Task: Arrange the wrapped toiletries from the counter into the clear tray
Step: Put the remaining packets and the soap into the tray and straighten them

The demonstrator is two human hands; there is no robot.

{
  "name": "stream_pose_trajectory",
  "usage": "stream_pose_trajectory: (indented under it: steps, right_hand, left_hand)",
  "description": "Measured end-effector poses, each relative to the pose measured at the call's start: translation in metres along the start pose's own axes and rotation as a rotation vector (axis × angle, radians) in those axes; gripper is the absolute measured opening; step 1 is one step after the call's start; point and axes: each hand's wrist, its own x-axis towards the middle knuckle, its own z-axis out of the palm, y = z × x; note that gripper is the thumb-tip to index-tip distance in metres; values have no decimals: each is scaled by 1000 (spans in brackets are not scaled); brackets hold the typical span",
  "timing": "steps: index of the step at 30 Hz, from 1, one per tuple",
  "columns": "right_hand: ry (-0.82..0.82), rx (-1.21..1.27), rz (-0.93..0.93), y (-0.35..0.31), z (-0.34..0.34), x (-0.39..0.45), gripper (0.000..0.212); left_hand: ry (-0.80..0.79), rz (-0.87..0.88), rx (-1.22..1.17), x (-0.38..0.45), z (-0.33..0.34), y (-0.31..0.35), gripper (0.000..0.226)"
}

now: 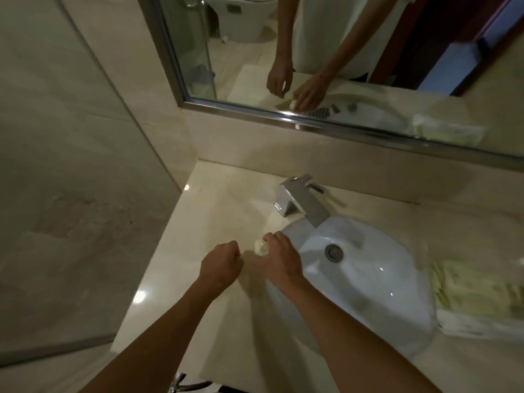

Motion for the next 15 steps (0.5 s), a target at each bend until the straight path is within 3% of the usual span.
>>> stream_pose_trajectory:
  steps: [6,15]
  right_hand:
    - [196,32,-8,64,-64,-58,41]
    - [337,-38,279,235,-168,-148,39]
  left_hand:
    - [-45,158,36,-9,38,85,6]
    - [-65,453,88,-56,114,280,15]
